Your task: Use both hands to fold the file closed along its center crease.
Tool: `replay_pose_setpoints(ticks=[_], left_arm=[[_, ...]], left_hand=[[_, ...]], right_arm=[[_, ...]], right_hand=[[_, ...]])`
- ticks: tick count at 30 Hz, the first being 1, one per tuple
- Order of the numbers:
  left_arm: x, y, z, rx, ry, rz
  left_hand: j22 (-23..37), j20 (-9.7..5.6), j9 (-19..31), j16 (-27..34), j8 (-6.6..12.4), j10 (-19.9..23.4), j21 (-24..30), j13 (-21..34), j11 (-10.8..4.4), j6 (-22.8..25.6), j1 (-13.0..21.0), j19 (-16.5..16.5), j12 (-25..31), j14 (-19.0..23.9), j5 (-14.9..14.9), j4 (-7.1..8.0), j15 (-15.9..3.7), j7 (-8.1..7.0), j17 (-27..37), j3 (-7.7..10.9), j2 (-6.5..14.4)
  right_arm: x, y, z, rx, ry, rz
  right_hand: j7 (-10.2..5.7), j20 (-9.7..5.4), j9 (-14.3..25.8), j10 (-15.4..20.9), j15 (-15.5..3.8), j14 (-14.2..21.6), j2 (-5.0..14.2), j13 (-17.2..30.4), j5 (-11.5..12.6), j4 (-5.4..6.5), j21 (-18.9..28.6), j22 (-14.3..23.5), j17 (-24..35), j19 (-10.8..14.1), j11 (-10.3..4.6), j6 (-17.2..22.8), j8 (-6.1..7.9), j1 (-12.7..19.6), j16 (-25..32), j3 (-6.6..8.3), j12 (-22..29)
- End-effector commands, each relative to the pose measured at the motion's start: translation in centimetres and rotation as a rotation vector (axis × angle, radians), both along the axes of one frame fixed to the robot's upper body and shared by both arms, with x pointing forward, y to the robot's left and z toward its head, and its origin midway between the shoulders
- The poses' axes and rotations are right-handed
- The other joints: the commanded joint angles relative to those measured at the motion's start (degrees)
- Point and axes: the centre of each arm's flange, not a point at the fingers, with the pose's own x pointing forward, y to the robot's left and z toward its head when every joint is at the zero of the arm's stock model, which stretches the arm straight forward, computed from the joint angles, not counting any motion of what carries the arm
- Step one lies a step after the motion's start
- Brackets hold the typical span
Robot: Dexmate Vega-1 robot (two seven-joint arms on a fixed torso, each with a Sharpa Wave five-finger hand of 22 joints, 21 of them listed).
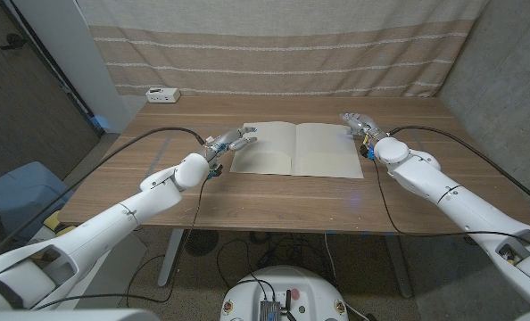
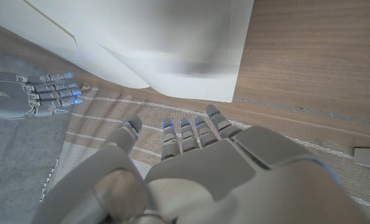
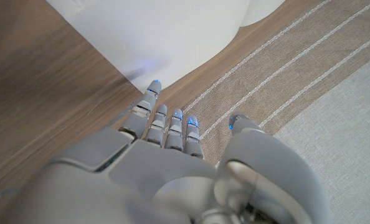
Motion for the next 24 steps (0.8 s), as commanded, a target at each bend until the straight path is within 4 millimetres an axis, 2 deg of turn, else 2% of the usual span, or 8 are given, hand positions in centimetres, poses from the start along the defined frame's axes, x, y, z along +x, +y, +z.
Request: replay_pose_setpoints(ticks=[1, 6, 12, 17, 21, 24], left_arm=[[-0.8, -0.4, -0.6, 0.121, -0.022, 0.061], [-1.1, -0.1, -0.9, 0.132, -0.024, 0.074], [-1.2, 0.0, -1.3, 0.152, -0.015, 0.086], [-1.2, 0.1, -1.5, 0.168, -0.006, 0.098], [-1.2, 0.1, -1.6, 0.185, 0.0, 0.116], [-1.2, 0.1, -1.7, 0.195, 0.013, 0.12]], left_hand=[[0.3, 0.71, 0.1, 0.2, 0.72, 2.6, 0.0, 0.1, 0.12, 2.5, 0.7, 0.7, 0.8, 1.8, 0.0, -0.46, -0.46, 0.43, 0.0, 0.12, -0.1], [0.3, 1.28, 0.1, 0.6, 0.98, 6.1, 0.0, 0.1, 0.64, 6.0, 0.5, 2.0, 1.3, 5.3, -0.1, -0.48, -0.3, 1.48, 0.0, 0.16, -0.3], [0.3, 1.17, 0.1, 0.7, 1.02, 8.0, -0.1, 0.1, 0.82, 7.8, 0.4, 2.3, 1.5, 7.5, -0.1, -0.66, -0.26, 1.57, 0.0, 0.17, -0.6], [0.3, 1.64, 0.1, 0.7, 1.12, 10.0, 0.0, 0.1, 0.82, 10.3, 0.2, 3.6, 1.6, 9.5, -0.1, -0.88, -0.56, 1.72, 0.0, 0.19, -0.9], [0.3, 3.58, 0.1, 0.9, 0.6, 10.8, -0.2, 0.1, 1.37, 10.6, -0.2, 3.7, 1.5, 11.4, -0.1, -0.68, -0.04, 1.76, 0.1, 0.13, -1.0], [0.3, 4.04, 0.1, 1.1, 0.47, 12.1, -0.4, 0.1, 1.58, 11.2, -0.6, 3.8, 1.6, 12.7, -0.2, -0.49, -0.05, 2.2, 0.2, 0.02, -1.1]], right_arm=[[0.7, 0.0, 0.3, -0.085, 0.063, -0.12], [1.0, 0.3, 0.8, -0.144, 0.085, -0.188], [1.3, 0.9, 1.7, -0.215, 0.099, -0.254], [1.7, 1.7, 2.4, -0.279, 0.119, -0.319], [2.4, 2.1, 2.9, -0.343, 0.158, -0.347], [2.8, 2.4, 3.1, -0.371, 0.175, -0.366]], right_hand=[[0.19, -0.46, 0.1, 0.2, -0.63, 0.0, -0.81, 0.2, -0.6, -1.19, -0.1, 0.2, -0.2, 0.2, -0.16, 0.5, 0.18, 1.9, -0.4, 1.19, -0.1], [-0.1, -0.95, 0.1, -0.6, -1.26, -0.6, -1.85, 0.2, -1.3, -2.23, -0.3, 0.2, -0.2, -0.4, -0.96, 0.1, -0.1, 2.6, -0.7, 1.14, -0.5], [-0.99, -1.76, 0.1, -1.2, -1.83, -2.0, -2.34, 0.3, -1.9, -3.01, -0.9, 0.2, -0.1, -2.4, -1.25, -0.3, -0.24, 3.0, -1.2, 0.98, -0.6], [-1.53, -1.71, 0.1, -1.8, -2.27, -2.7, -3.19, 0.3, -2.4, -3.64, -1.3, 0.2, -0.1, -4.2, -1.8, -0.4, -0.23, 3.2, -1.3, 0.56, -0.7], [-1.9, -1.42, 0.2, -3.8, -2.24, -4.0, -4.97, 0.3, -2.9, -4.32, -1.1, 0.2, -0.2, -5.2, -2.38, -1.2, -0.45, 2.8, -1.6, -0.5, -1.2], [-2.07, -1.47, 0.2, -4.6, -2.31, -5.1, -5.97, 0.3, -3.0, -4.56, -1.4, 0.2, -0.1, -6.6, -2.43, -1.7, -0.51, 2.3, -1.7, -1.19, -1.2]])
